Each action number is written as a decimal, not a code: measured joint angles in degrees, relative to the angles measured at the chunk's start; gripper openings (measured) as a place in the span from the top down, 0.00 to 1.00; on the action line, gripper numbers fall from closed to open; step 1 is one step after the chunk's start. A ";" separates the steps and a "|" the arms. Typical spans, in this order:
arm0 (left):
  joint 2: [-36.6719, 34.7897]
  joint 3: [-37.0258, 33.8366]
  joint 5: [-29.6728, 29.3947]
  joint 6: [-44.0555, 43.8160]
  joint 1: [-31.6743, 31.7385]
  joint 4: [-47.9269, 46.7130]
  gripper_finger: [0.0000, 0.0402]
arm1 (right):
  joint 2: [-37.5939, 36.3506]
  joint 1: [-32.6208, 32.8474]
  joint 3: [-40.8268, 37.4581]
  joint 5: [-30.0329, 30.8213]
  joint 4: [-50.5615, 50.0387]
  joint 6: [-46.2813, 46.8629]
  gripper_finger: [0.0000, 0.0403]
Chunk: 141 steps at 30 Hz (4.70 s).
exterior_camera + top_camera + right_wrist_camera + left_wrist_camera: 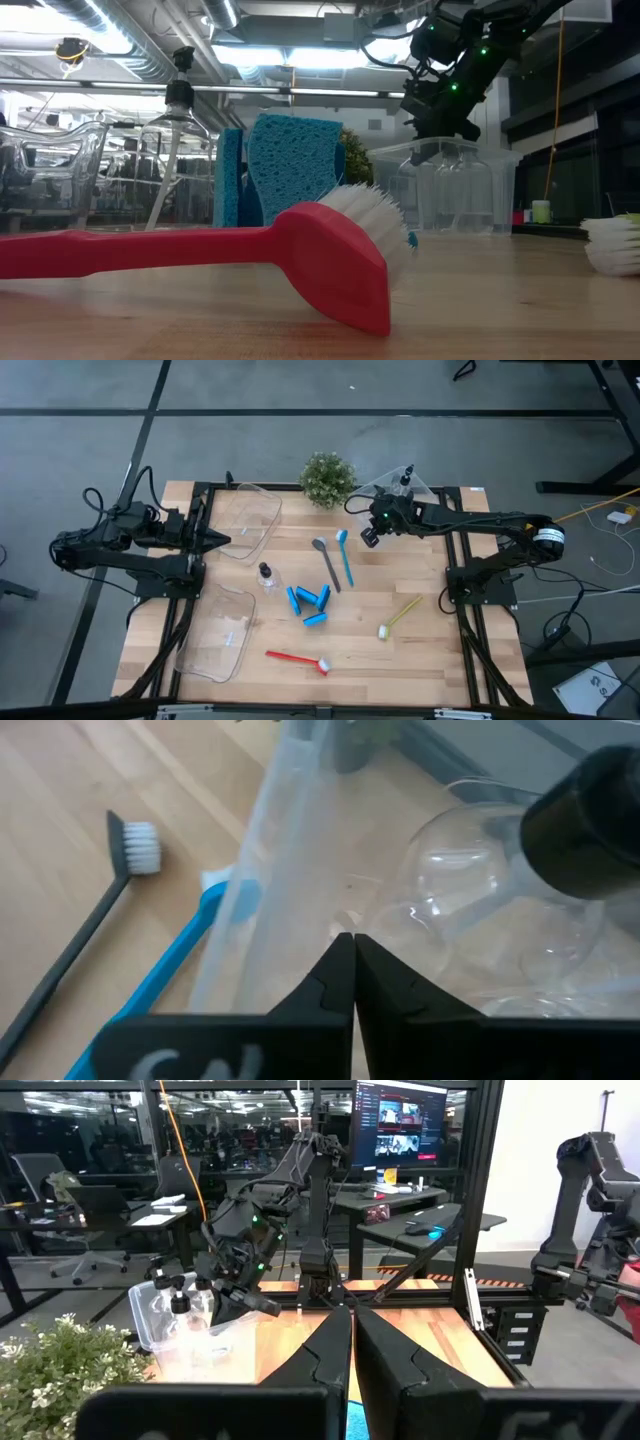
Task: Pick & Place Kitchen Sink Supplies
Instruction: Adjust the soap dispenser in the white bin, then put the soap dispenser into the white bin
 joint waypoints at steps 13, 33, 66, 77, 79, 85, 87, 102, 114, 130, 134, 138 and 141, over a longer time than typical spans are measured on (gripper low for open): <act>0.00 0.00 -0.02 0.00 0.02 0.00 0.98 | -0.04 0.04 0.00 9.37 -0.04 1.31 0.99; 0.02 0.00 -0.02 0.00 0.02 0.00 0.97 | -0.17 0.02 -1.64 15.47 0.92 1.53 0.98; 0.02 0.00 -0.01 0.00 0.00 0.00 0.98 | -10.80 25.68 -1.81 11.40 15.42 4.05 0.98; 0.01 0.00 -0.01 0.00 0.01 0.00 0.97 | -1.89 33.96 -1.75 11.41 26.54 3.07 0.98; 0.02 0.00 0.00 0.00 0.00 0.00 0.97 | 0.47 34.52 -1.75 11.41 28.04 4.97 0.98; 0.01 0.00 -0.02 0.00 0.01 0.00 0.97 | 8.09 35.84 -1.73 11.26 32.42 9.13 0.98; 0.00 0.00 -0.02 0.00 0.00 0.01 0.97 | 10.10 35.82 -1.73 10.54 33.74 9.15 0.98; 0.00 0.00 0.00 0.00 0.00 0.02 0.97 | 16.92 37.41 -1.73 -0.98 41.37 -15.66 0.98; 0.00 0.00 -0.02 0.00 0.02 0.00 0.97 | 16.48 39.10 -1.70 -9.63 51.19 -17.85 0.98; 0.02 0.00 0.00 0.00 0.02 0.00 0.97 | 16.46 39.10 -1.70 -33.35 49.79 -18.00 0.98; 0.00 0.00 -0.01 0.00 0.01 0.00 0.97 | 16.46 39.10 -1.70 -34.05 48.25 -17.71 0.95; 0.02 0.00 -0.02 0.00 0.00 0.02 0.97 | 16.44 39.10 -1.70 -35.98 47.90 -17.58 0.87; 0.02 0.00 -0.02 0.00 0.00 0.00 0.97 | 16.44 39.10 -1.70 -35.83 47.96 -17.58 0.79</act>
